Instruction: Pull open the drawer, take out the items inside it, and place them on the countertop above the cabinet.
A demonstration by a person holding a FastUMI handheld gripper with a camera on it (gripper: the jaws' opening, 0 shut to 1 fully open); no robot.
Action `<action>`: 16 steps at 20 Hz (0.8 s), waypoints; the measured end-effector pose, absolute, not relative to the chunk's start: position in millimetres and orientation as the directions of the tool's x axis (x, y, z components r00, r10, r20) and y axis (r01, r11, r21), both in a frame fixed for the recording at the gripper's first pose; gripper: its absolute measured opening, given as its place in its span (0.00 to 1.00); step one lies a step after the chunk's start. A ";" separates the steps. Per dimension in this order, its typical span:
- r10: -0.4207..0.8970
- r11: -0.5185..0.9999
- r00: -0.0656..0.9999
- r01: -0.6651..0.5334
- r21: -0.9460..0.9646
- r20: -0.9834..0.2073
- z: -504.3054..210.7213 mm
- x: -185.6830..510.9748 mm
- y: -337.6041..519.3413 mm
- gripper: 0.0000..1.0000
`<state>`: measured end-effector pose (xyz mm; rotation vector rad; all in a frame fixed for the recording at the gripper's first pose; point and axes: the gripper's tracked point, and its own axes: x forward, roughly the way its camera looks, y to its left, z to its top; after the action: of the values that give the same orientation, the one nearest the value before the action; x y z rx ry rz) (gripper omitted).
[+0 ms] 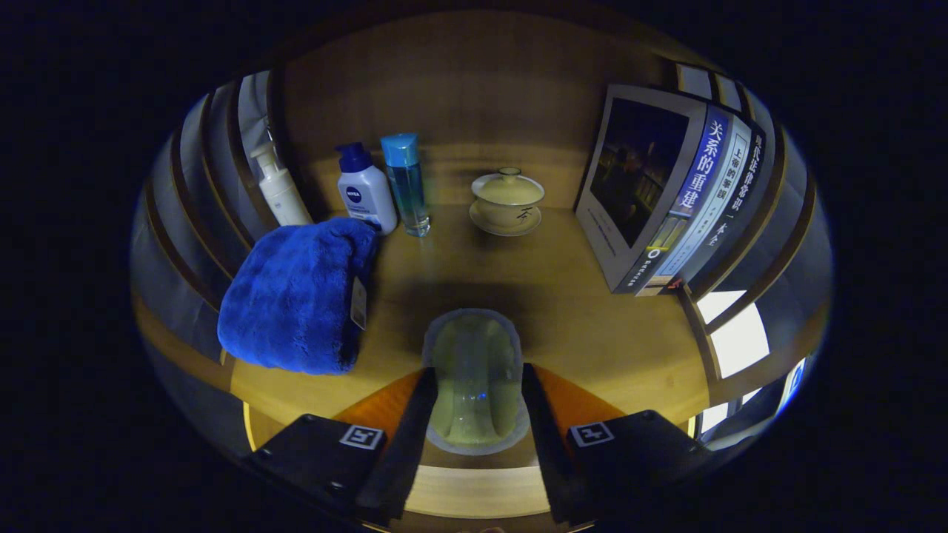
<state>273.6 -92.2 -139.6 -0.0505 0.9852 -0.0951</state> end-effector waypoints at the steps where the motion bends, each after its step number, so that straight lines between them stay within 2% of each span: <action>1: -0.100 0.995 0.546 0.053 -0.085 -0.831 -139.6 272.1 -91.3 0.83; 4: -0.096 0.995 0.545 0.039 -0.090 -0.833 -139.2 268.2 -85.8 0.93; 7: -0.115 0.992 0.573 0.024 -0.123 -0.812 -131.3 265.5 -82.7 0.99; 11: -0.101 0.991 0.643 -0.001 -0.133 -0.759 -103.7 256.9 -70.5 0.99; 16: -0.065 0.988 0.767 -0.041 -0.150 -0.638 -54.7 231.1 -49.1 0.99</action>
<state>231.1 -49.1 -54.7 -0.1592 0.6973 -0.0128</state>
